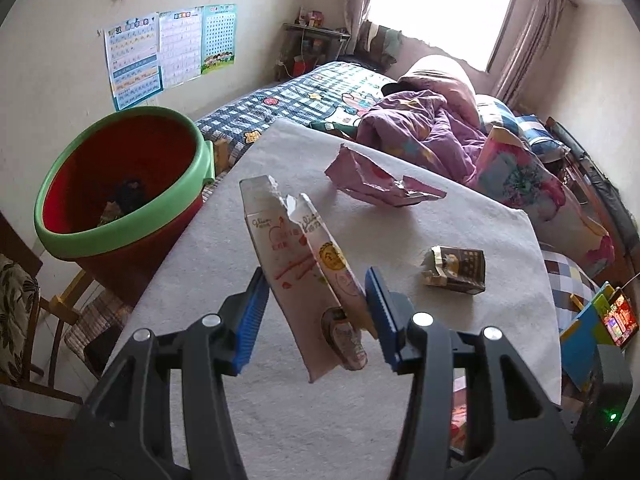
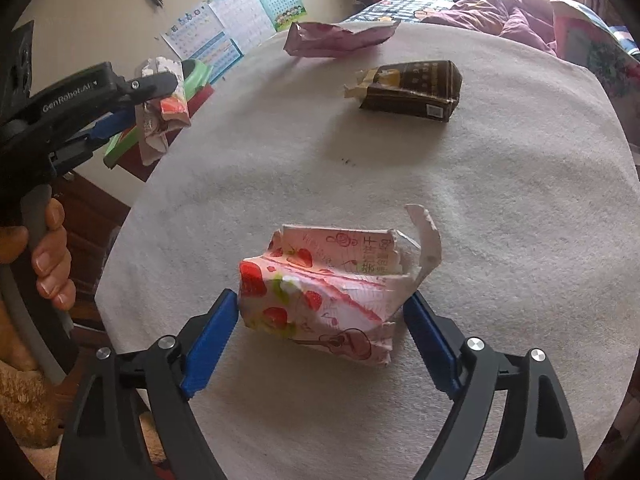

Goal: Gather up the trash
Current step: 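Carry the paper strips and strawberry carton over the red bucket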

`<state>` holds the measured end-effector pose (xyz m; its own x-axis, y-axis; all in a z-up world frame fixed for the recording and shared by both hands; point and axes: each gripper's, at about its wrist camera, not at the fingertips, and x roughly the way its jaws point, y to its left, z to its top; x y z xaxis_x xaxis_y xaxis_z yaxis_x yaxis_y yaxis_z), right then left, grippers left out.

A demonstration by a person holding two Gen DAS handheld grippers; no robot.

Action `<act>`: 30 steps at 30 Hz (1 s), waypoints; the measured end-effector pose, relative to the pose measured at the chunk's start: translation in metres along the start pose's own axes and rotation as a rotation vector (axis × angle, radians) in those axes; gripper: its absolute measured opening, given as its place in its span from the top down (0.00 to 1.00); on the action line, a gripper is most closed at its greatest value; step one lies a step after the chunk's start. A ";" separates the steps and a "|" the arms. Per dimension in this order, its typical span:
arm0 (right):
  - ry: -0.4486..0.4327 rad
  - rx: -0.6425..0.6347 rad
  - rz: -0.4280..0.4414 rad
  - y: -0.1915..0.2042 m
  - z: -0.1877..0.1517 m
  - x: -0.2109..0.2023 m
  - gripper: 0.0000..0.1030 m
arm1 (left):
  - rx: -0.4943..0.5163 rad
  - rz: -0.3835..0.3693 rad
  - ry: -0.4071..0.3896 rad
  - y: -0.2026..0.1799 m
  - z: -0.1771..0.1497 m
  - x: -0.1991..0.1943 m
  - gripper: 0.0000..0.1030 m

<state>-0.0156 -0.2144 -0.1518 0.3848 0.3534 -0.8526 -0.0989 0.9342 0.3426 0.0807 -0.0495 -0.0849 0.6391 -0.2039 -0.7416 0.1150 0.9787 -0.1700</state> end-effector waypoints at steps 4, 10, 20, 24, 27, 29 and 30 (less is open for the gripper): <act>-0.008 -0.005 -0.027 0.004 0.002 0.001 0.25 | 0.004 -0.006 -0.006 0.006 -0.002 -0.002 0.54; -0.072 0.007 -0.028 0.014 0.010 -0.013 0.27 | -0.002 -0.023 0.000 0.022 0.000 -0.002 0.54; -0.163 0.029 -0.053 0.046 0.041 -0.023 0.26 | 0.024 -0.046 -0.005 0.058 0.014 -0.005 0.54; -0.171 0.024 -0.056 0.064 0.051 -0.017 0.26 | 0.029 -0.048 0.003 0.076 0.020 -0.002 0.54; -0.175 0.018 -0.058 0.076 0.060 -0.010 0.26 | 0.029 -0.045 -0.001 0.090 0.026 -0.001 0.54; -0.182 0.012 -0.061 0.085 0.066 -0.007 0.26 | 0.028 -0.044 -0.007 0.100 0.031 0.000 0.54; -0.186 0.009 -0.061 0.089 0.069 -0.006 0.26 | 0.027 -0.043 -0.008 0.105 0.033 0.001 0.54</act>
<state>0.0370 -0.1362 -0.0887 0.5531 0.2802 -0.7846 -0.0619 0.9530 0.2967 0.1183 0.0536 -0.0817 0.6394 -0.2461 -0.7284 0.1630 0.9692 -0.1844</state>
